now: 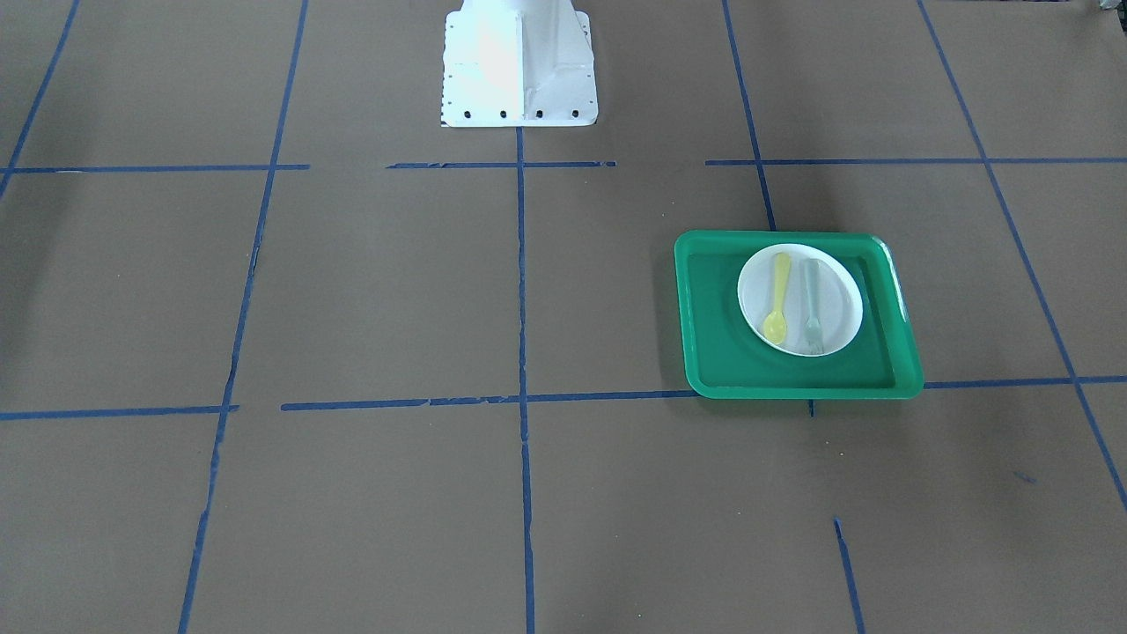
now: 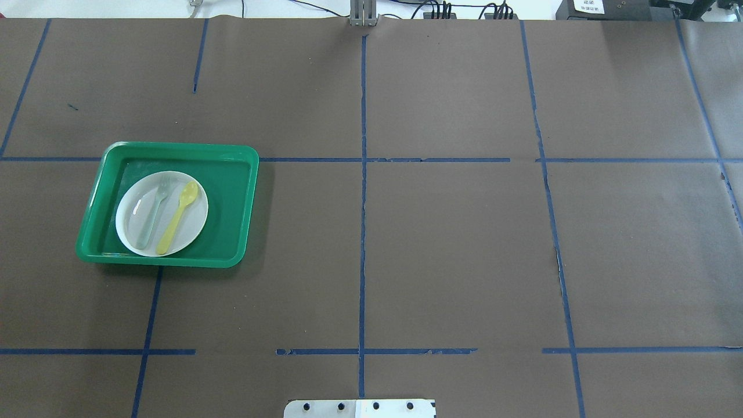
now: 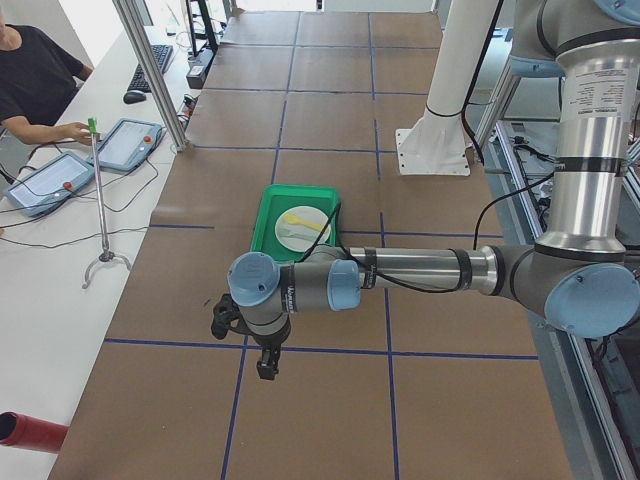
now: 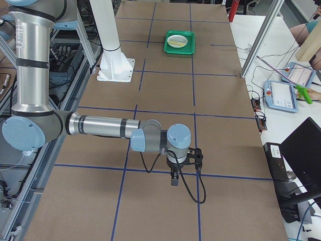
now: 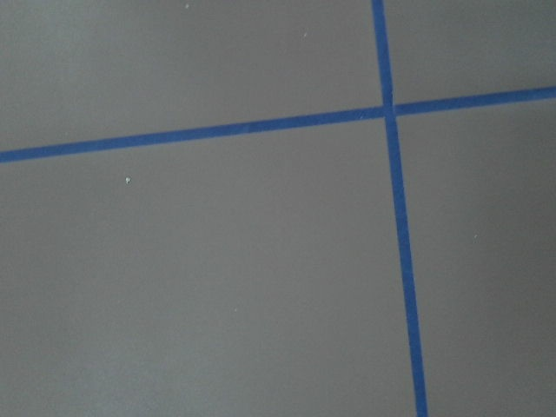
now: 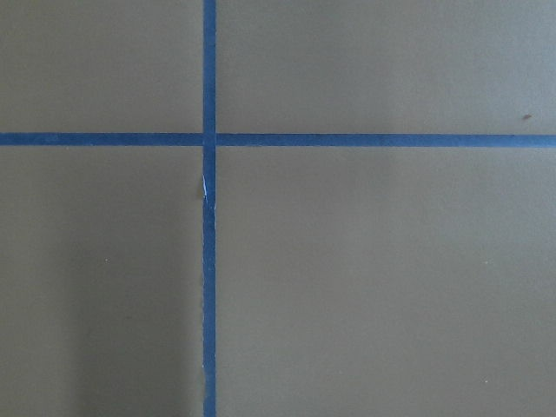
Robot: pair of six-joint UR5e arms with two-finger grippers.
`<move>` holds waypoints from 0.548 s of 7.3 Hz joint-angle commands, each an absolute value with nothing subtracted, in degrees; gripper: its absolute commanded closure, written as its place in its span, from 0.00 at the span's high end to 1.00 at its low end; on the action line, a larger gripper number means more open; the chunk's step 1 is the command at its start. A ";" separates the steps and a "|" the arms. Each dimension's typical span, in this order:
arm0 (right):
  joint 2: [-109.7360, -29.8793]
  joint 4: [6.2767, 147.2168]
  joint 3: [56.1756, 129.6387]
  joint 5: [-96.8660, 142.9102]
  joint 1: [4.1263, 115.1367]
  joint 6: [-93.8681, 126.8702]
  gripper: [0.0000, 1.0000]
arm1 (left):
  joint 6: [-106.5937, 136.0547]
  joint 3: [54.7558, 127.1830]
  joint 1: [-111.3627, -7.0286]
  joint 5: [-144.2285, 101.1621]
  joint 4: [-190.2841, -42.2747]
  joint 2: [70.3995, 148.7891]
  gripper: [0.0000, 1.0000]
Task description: Place spoon
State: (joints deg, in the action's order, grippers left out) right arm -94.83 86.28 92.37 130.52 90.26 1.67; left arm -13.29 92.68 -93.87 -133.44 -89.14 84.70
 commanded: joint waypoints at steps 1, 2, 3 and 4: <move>-94.83 86.22 92.37 130.52 90.26 1.67 1.00 | -13.36 93.25 -93.96 -134.56 -92.10 80.79 1.00; -94.83 86.22 92.37 130.52 90.26 1.67 1.00 | -13.01 96.47 -93.61 -134.65 -92.46 81.38 1.00; -94.83 86.22 92.37 130.43 90.26 1.67 1.00 | -11.53 99.29 -92.47 -141.78 -92.37 81.56 1.00; -94.83 86.22 92.37 130.52 90.26 1.67 1.00 | -7.08 101.84 -87.85 -144.29 -92.55 81.82 1.00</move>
